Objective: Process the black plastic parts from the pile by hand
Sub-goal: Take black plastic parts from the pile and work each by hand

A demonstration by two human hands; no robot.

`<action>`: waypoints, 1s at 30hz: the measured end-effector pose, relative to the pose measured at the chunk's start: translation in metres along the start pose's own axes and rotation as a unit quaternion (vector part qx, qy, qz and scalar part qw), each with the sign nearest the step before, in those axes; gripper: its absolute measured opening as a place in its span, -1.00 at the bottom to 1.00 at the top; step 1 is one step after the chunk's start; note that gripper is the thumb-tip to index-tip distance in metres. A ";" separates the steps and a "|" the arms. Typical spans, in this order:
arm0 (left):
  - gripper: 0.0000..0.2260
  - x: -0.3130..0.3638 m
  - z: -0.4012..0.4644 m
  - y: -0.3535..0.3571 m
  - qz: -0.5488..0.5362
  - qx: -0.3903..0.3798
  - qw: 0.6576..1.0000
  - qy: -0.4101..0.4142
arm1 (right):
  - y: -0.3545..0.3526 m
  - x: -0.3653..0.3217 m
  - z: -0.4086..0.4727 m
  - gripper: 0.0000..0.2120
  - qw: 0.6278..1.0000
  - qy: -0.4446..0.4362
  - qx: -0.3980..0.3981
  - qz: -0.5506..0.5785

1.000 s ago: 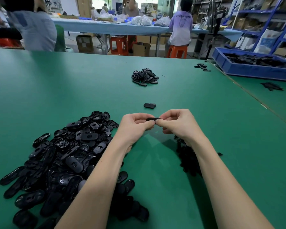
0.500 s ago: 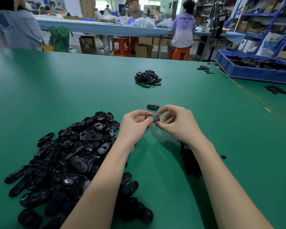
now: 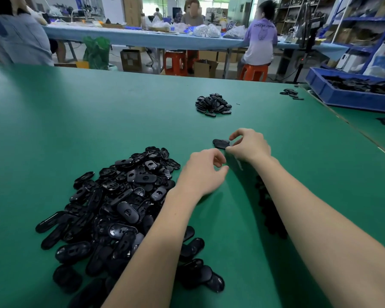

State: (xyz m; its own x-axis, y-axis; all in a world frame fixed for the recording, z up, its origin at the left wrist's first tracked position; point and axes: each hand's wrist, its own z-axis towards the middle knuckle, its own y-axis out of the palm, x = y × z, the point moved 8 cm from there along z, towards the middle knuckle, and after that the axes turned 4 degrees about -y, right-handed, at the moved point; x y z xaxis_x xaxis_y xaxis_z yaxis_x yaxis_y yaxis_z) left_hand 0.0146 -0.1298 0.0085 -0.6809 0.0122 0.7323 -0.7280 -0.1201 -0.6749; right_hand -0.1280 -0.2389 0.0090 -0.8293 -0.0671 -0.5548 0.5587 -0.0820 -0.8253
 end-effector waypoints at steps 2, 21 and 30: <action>-0.91 -0.001 0.000 -0.006 0.031 -0.008 0.999 0.001 | -0.004 0.001 -0.008 -0.74 1.000 -0.002 0.003 0.013; -0.65 -0.034 -0.005 -0.054 0.274 0.049 0.954 -0.108 | 0.002 -0.006 -0.085 -0.92 0.993 -0.081 -0.014 0.080; -0.79 -0.014 -0.005 -0.058 0.131 0.127 0.981 -0.066 | 0.004 -0.013 -0.084 -0.96 0.982 -0.089 -0.046 0.159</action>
State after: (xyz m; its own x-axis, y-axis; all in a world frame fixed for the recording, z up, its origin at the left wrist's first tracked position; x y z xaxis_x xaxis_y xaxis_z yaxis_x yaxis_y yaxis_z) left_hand 0.0657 -0.1182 0.0369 -0.8132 -0.1795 0.5536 -0.4750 -0.3451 -0.8095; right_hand -0.1158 -0.1548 0.0038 -0.5939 -0.2478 -0.7654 0.7788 0.0615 -0.6242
